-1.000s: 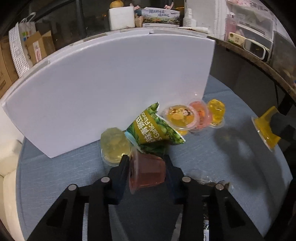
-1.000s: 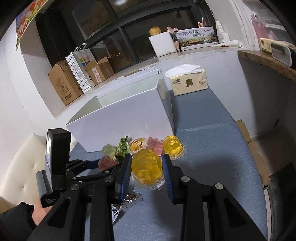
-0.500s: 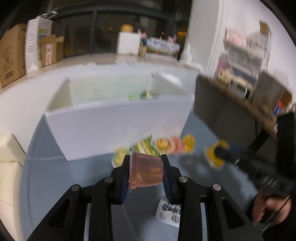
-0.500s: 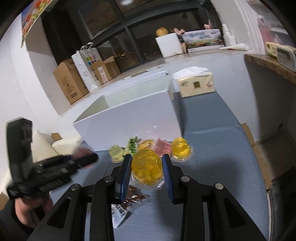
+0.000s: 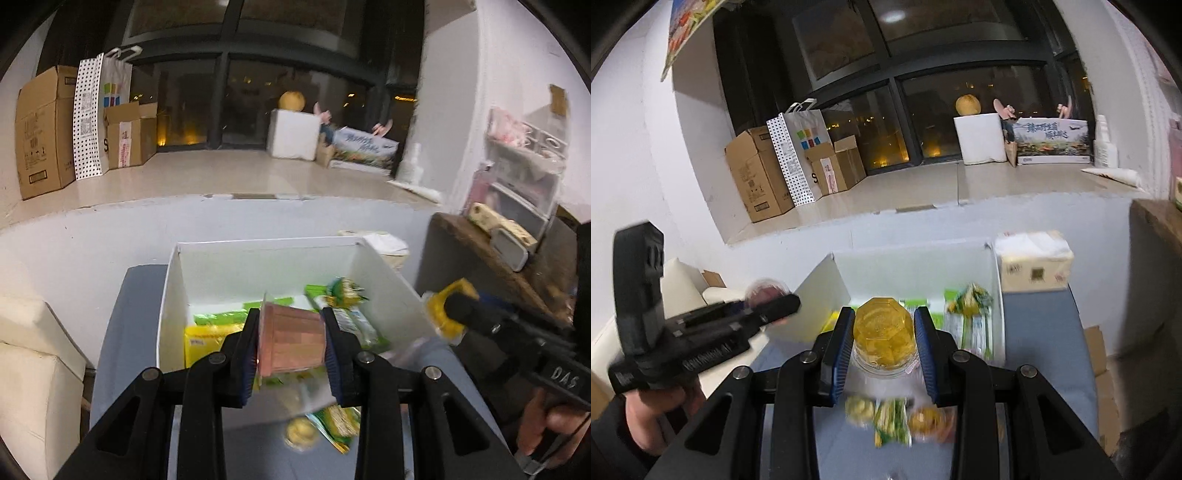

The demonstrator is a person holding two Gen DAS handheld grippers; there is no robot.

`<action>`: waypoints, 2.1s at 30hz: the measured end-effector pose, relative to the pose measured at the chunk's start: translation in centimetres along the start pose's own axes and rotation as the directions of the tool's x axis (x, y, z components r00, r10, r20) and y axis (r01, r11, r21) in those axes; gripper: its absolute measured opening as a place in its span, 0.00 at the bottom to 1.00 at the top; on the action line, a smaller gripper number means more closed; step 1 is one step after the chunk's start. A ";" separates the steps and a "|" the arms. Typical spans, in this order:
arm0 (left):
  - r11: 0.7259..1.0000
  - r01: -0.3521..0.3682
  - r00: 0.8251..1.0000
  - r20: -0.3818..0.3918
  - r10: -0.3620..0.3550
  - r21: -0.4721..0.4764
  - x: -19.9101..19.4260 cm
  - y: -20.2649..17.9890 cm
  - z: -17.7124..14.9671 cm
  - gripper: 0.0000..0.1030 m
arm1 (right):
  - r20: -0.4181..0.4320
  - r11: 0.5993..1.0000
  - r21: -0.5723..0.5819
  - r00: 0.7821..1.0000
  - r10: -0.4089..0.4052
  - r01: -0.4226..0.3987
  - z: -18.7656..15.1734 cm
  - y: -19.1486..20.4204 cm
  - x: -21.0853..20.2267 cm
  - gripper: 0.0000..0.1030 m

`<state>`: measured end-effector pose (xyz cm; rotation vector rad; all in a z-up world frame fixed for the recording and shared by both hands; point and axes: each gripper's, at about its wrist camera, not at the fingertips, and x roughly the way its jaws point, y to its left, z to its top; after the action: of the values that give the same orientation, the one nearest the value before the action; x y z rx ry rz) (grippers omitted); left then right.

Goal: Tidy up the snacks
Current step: 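Carry both jelly cups over the white box and open both tools, then grasp the brown meat snack bag with the right tool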

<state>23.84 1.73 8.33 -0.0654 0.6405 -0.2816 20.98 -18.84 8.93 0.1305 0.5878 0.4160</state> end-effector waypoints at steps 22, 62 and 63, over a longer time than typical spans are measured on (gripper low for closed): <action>0.995 -0.090 0.991 -0.102 0.086 -0.040 2.8 3.3 -1.4 1.00 | -0.107 0.989 0.130 0.993 -0.051 0.065 0.3 -4.0 4.6 0.95; 0.999 0.002 0.996 -0.091 -0.006 -0.047 -6.2 -0.3 -16.3 1.00 | -0.379 0.980 -0.174 0.912 -0.154 0.093 -18.7 3.3 4.3 1.00; 0.999 0.001 0.996 -0.094 -0.006 -0.049 -6.1 -0.3 -16.3 1.00 | -0.375 0.973 -0.210 0.910 -0.175 0.101 -18.9 3.6 4.4 1.00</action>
<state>9.32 3.55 -1.18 -0.1007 0.7410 -0.2739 12.44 -13.73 -8.09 -0.1796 0.9438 0.3575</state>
